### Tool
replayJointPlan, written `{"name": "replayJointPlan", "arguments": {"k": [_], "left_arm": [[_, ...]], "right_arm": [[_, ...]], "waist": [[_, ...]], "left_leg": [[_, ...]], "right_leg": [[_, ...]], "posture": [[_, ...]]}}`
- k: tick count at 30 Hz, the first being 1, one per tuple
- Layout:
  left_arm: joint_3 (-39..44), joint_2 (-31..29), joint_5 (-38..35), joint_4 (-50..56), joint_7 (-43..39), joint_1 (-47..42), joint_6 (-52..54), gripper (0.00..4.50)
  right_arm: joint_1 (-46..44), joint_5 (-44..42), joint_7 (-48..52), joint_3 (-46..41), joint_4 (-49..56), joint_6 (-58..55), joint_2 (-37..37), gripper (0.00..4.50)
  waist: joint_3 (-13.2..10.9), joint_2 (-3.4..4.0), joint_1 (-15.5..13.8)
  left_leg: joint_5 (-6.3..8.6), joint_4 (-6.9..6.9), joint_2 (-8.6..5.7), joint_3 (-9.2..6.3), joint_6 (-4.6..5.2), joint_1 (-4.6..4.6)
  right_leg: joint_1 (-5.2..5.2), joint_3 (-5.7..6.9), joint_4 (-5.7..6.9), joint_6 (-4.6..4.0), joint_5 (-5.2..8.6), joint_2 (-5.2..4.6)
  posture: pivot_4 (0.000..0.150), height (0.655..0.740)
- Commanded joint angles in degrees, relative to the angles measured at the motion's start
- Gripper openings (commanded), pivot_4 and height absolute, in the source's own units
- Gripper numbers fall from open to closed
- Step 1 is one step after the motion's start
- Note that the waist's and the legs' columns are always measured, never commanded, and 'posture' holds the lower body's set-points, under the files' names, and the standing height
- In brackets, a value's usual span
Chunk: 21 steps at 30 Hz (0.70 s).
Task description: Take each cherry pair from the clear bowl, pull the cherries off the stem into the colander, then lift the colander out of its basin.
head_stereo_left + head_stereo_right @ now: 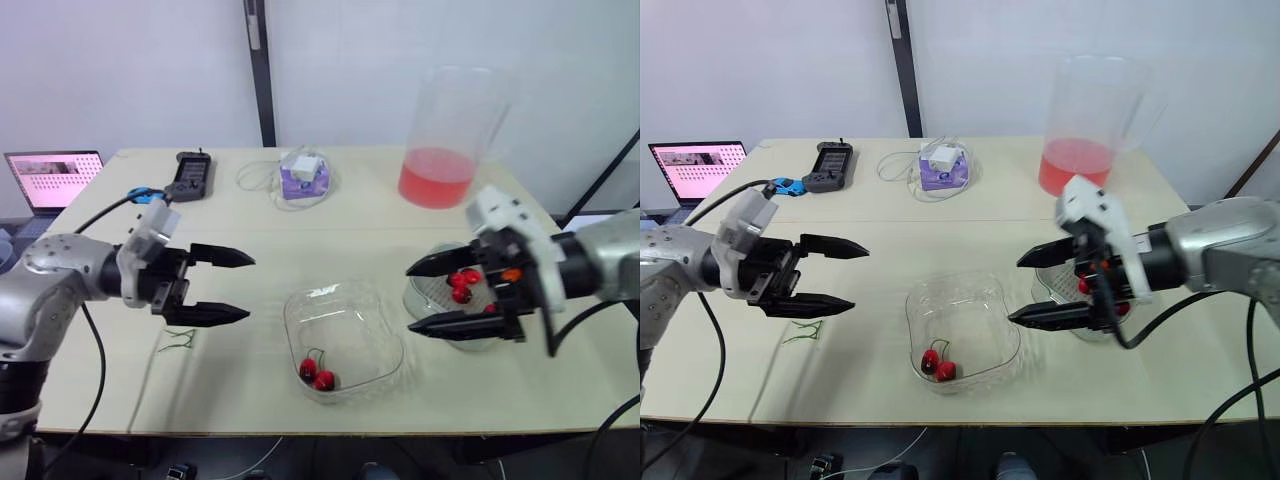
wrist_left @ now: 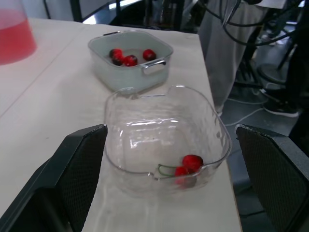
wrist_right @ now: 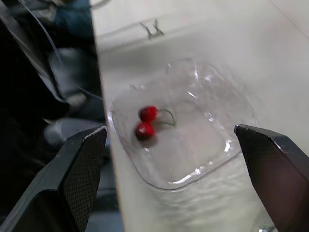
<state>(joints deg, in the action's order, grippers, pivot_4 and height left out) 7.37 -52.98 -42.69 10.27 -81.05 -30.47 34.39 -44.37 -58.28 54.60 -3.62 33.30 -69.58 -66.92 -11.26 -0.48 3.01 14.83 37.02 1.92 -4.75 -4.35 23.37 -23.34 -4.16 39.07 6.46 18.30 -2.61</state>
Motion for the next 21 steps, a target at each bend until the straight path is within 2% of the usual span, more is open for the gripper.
{"name": "replayJointPlan", "arguments": {"k": [1,4,9,11,16,21], "left_arm": [[0.0,0.7,1.0,1.1,0.2,0.1,-2.4,4.47],[0.0,1.5,1.7,1.7,0.5,1.7,-3.6,4.47],[0.3,1.9,1.8,3.8,1.8,4.2,-4.1,4.47],[1.0,1.7,1.6,4.9,2.8,5.5,-4.0,4.47],[1.7,1.2,1.3,6.0,4.3,6.7,-3.5,4.47],[2.5,0.0,1.5,5.6,4.8,7.7,-3.3,4.47]], "right_arm": [[-7.6,4.8,-3.0,8.3,0.4,0.7,5.3,4.50],[-14.3,10.1,-4.5,17.3,-2.5,-1.7,10.2,4.50],[-20.7,14.2,-1.8,29.9,-7.3,-6.9,15.2,4.50],[-22.3,18.4,-5.2,36.2,-12.3,-10.4,19.7,4.50],[-23.6,22.2,-7.9,41.0,-16.7,-14.5,25.8,4.50],[-21.1,22.2,-9.2,43.6,-14.6,-17.3,30.7,4.50]], "waist": [[0.0,0.00,0.2],[0.0,0.01,0.2],[0.0,-0.01,-0.4],[0.0,-0.02,-0.4],[0.0,-0.01,-0.5],[0.0,-0.02,-0.4]], "left_leg": [[0.00,0.02,0.00,0.00,0.00,0.00],[0.00,0.01,0.00,-0.01,-0.01,0.02],[0.00,0.04,-0.02,-0.03,-0.01,0.07],[0.00,0.05,-0.02,-0.03,-0.01,0.07],[-0.01,0.04,-0.02,-0.04,-0.01,0.12],[-0.01,0.04,-0.02,-0.07,-0.01,0.11]], "right_leg": [[0.00,-0.01,0.00,0.00,0.00,-0.01],[-0.03,0.01,0.01,0.00,0.00,-0.02],[-0.05,0.02,-0.01,0.00,0.00,-0.05],[-0.05,0.02,0.00,0.00,0.00,-0.06],[-0.12,0.03,0.05,-0.01,-0.01,-0.05],[-0.12,0.04,0.07,-0.01,-0.01,-0.04]], "posture": [[0.150,0.7332],[0.150,0.7332],[0.150,0.7332],[0.150,0.7332],[0.150,0.7332],[0.150,0.7332]]}}
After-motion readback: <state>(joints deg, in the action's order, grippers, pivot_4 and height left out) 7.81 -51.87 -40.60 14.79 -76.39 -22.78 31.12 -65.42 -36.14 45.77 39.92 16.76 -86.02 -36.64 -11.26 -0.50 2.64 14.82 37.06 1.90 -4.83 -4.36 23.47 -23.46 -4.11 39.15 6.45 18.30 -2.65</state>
